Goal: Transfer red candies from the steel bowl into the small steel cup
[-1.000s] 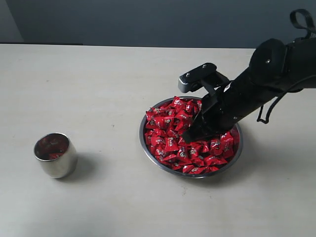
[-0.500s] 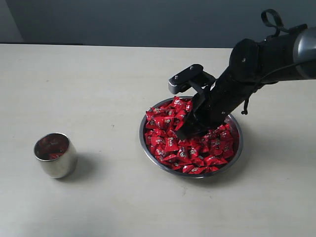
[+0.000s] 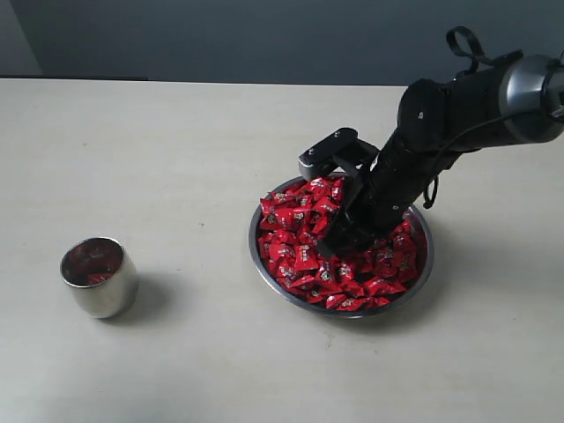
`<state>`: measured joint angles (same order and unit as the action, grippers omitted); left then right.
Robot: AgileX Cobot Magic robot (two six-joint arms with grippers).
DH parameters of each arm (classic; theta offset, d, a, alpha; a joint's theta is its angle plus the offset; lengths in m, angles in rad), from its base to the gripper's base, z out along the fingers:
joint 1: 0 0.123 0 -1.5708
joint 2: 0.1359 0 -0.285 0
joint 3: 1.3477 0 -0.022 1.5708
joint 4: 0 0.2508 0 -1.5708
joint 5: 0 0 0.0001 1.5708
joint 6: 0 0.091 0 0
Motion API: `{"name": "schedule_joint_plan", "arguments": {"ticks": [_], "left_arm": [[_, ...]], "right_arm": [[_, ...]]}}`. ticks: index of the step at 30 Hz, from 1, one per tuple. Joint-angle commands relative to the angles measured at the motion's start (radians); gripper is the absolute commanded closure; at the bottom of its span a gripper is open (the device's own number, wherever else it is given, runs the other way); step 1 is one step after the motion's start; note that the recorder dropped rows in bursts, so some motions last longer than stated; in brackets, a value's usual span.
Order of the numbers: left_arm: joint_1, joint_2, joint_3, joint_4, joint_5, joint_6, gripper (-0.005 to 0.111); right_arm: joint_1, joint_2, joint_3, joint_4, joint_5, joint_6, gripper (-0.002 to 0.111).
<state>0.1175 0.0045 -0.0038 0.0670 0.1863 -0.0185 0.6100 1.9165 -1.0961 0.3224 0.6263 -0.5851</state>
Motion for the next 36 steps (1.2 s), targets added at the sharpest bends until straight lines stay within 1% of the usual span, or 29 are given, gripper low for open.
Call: {"name": "schedule_joint_plan", "arguments": {"ticks": [1, 7, 13, 15, 18, 20, 23, 30, 33, 34, 36], "left_arm": [[0.001, -0.004, 0.004, 0.001, -0.005, -0.001, 0.106], [0.001, -0.004, 0.004, 0.001, -0.005, -0.001, 0.106], [0.001, -0.004, 0.004, 0.001, -0.005, -0.001, 0.106], [0.001, -0.004, 0.004, 0.001, -0.005, -0.001, 0.106], [0.001, -0.004, 0.004, 0.001, -0.007, -0.001, 0.106], [0.001, -0.004, 0.004, 0.001, -0.007, -0.001, 0.106], [0.001, -0.004, 0.004, 0.001, -0.007, -0.001, 0.106], [0.001, -0.004, 0.004, 0.001, -0.007, -0.001, 0.106], [0.001, -0.004, 0.004, 0.001, -0.007, -0.001, 0.106], [0.001, -0.004, 0.004, 0.001, -0.007, -0.001, 0.106], [0.001, -0.004, 0.004, 0.001, -0.007, -0.001, 0.106]], "right_arm": [[0.0, 0.019, -0.004, -0.033, -0.013, 0.009, 0.074], [0.0, 0.047, -0.004, -0.035, -0.032, 0.025, 0.074], [0.0, 0.041, -0.008, -0.049, -0.022, 0.04, 0.082], [0.0, 0.041, -0.02, -0.049, 0.0, 0.041, 0.089], [0.0, 0.041, -0.041, -0.049, 0.039, 0.046, 0.102], [0.0, 0.04, -0.062, -0.052, 0.067, 0.046, 0.107], [0.0, 0.033, -0.081, -0.054, 0.092, 0.055, 0.108], [-0.002, -0.049, -0.087, -0.144, 0.098, 0.131, 0.108], [-0.003, -0.116, -0.085, -0.147, 0.097, 0.156, 0.108], [-0.003, -0.135, -0.076, -0.128, 0.082, 0.156, 0.108], [-0.005, -0.197, -0.022, -0.073, -0.023, 0.158, 0.108]]}}
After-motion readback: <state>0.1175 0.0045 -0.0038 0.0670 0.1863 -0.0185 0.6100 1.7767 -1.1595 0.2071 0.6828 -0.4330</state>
